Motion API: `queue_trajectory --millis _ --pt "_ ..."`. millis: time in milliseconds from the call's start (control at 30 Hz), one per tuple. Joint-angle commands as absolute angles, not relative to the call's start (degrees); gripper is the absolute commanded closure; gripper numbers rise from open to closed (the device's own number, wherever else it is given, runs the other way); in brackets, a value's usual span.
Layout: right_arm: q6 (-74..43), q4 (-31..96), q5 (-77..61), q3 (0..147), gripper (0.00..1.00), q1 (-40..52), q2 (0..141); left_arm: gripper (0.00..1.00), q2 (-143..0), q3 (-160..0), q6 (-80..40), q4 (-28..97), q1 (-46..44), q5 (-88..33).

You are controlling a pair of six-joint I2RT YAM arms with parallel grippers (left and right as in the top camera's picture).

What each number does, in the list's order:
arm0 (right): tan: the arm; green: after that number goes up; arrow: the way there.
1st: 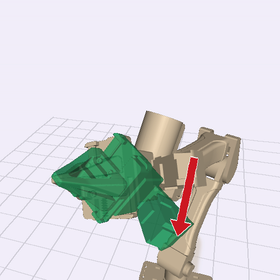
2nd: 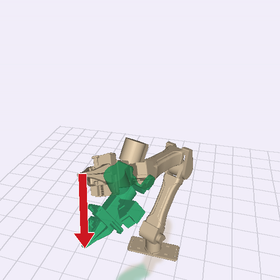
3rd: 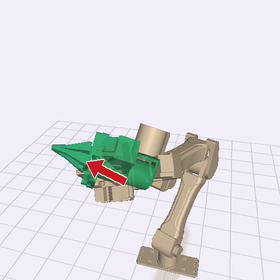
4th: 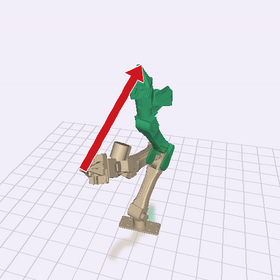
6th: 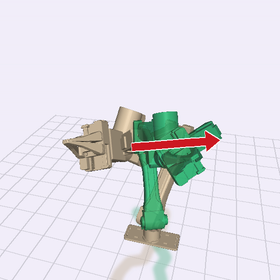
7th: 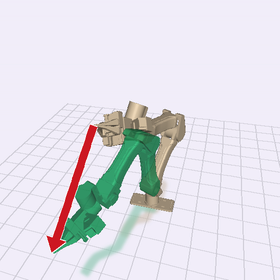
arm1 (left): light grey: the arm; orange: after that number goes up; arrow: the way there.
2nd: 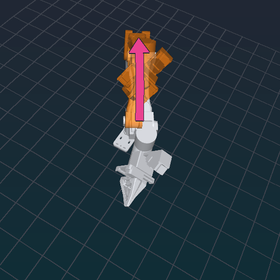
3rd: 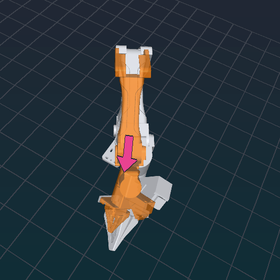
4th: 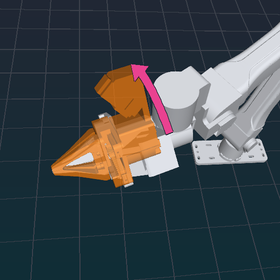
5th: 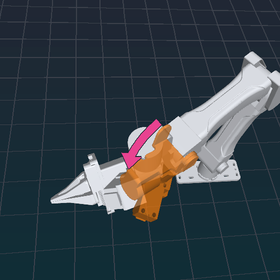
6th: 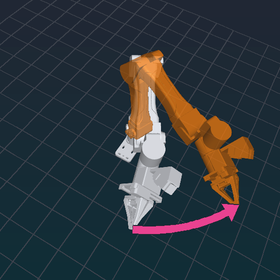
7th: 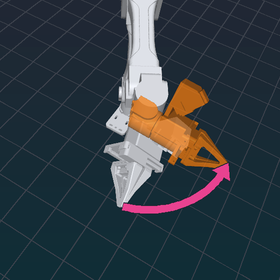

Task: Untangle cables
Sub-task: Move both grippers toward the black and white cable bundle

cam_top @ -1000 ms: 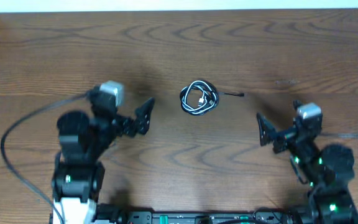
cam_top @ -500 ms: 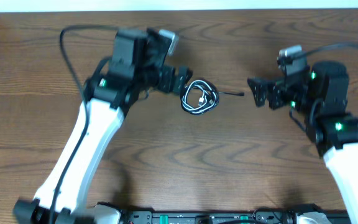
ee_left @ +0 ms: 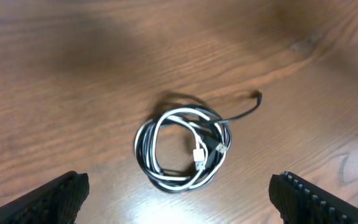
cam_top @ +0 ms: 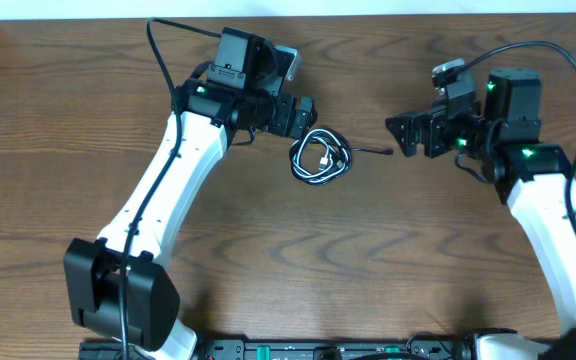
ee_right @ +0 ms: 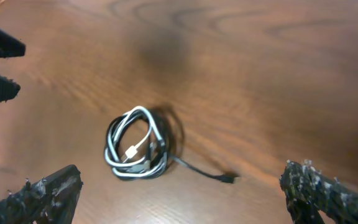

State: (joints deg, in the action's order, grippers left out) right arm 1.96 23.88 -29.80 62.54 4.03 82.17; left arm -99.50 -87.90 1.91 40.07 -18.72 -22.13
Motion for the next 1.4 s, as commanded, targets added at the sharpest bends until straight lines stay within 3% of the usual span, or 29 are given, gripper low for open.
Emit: queue_trajectory --millis 0,233,400,600,767,1000,1367 --pt "1.5 24.3 -35.7 63.6 0.04 4.2 84.2 0.02 -101.3 -88.7 0.6 40.7 -18.7 -22.1" --pt "1.3 24.2 -33.3 63.6 0.14 4.2 86.4 0.01 -105.4 -88.6 0.5 42.0 -18.7 -22.0" --pt "-1.9 23.1 -33.3 63.6 0.17 4.4 88.3 0.24 -110.6 -88.6 0.1 44.3 -18.7 -21.1" --pt "-2.9 23.4 -33.1 63.6 0.22 4.6 88.4 0.37 -113.6 -88.6 -7.6 46.1 -18.7 -11.0" --pt "-3.0 23.6 -32.9 63.6 0.23 4.6 88.4 0.51 -116.4 -88.6 -11.7 45.8 -18.6 -11.3" --pt "-3.0 23.7 -30.1 63.6 0.24 4.6 88.4 0.55 -120.2 -88.6 -13.6 41.8 -18.7 -20.3" --pt "-2.9 23.8 -29.9 63.6 0.25 6.1 88.4 0.69 -120.6 -88.1 -19.1 39.6 -18.7 -18.4"
